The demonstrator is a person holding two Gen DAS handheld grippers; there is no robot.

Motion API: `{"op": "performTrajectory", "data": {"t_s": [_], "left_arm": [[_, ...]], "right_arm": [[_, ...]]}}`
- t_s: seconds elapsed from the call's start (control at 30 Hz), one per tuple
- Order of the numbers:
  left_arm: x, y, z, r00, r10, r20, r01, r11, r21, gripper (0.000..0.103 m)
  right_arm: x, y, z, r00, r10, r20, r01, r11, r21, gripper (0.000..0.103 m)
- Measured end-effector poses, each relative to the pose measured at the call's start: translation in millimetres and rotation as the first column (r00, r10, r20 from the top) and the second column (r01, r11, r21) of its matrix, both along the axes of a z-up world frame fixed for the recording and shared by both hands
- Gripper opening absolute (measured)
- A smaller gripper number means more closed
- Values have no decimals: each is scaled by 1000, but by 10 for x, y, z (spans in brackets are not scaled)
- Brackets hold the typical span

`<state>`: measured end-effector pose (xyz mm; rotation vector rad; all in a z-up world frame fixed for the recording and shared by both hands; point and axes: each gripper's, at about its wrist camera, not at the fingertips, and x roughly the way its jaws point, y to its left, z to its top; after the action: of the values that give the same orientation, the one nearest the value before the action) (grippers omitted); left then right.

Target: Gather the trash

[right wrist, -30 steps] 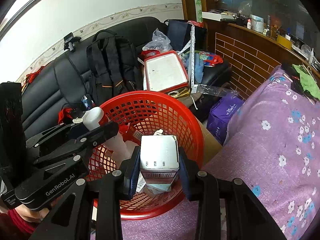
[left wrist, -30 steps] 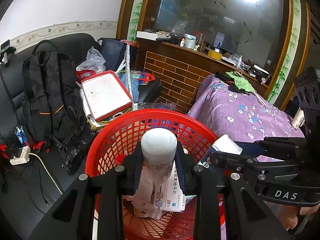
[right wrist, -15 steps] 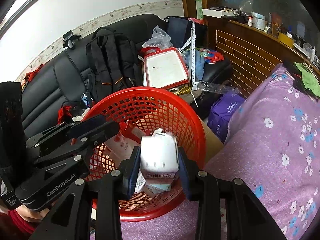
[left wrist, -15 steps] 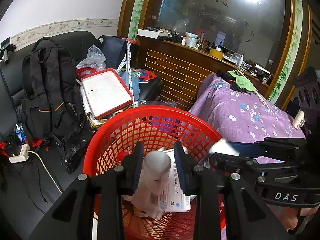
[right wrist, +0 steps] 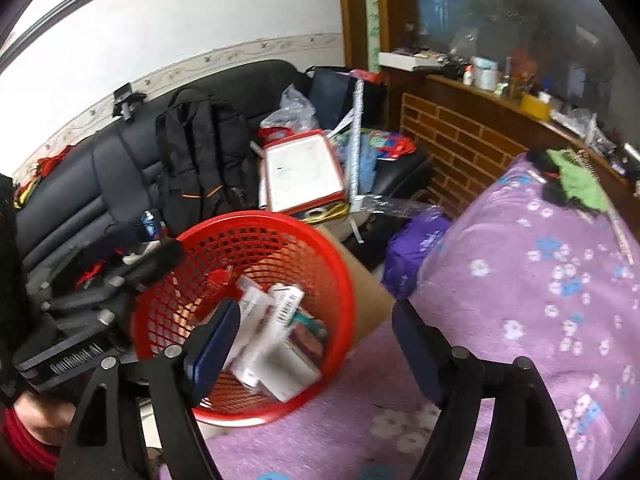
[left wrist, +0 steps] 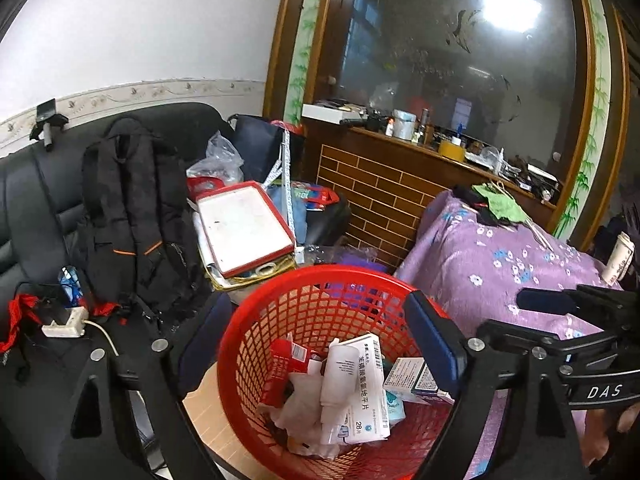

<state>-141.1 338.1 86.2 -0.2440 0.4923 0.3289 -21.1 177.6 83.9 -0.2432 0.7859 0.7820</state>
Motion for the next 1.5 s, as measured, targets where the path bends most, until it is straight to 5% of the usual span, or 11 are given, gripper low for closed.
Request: {"op": "performTrajectory", "data": {"t_s": [0.2,0.37,0.63,0.87,1.03,1.5], "left_arm": [[-92,-87,95,998,58,-1,-58,997,53,96],[-209,-288,187,988,149,-34,-141,975,174,99],[-368,-632,210,984,166,-70,-144,958,247,103],[-483,-798,197,978,201,-56,-190,968,166,103],[-450,-948,185,970,219,-102,-192,955,224,103],[-501,-991,152,967,242,-83,-219,950,223,103]], "right_arm": [[-25,-285,13,995,-85,59,87,995,-41,86],[-182,-553,18,984,-131,124,141,987,-75,89],[-561,-1021,48,965,-186,186,199,979,-54,94],[-837,-1258,57,943,-226,246,245,968,-48,96],[-957,-1390,68,931,-245,270,265,964,-39,98],[-1037,-1457,67,924,-254,285,274,961,-32,98]]}}
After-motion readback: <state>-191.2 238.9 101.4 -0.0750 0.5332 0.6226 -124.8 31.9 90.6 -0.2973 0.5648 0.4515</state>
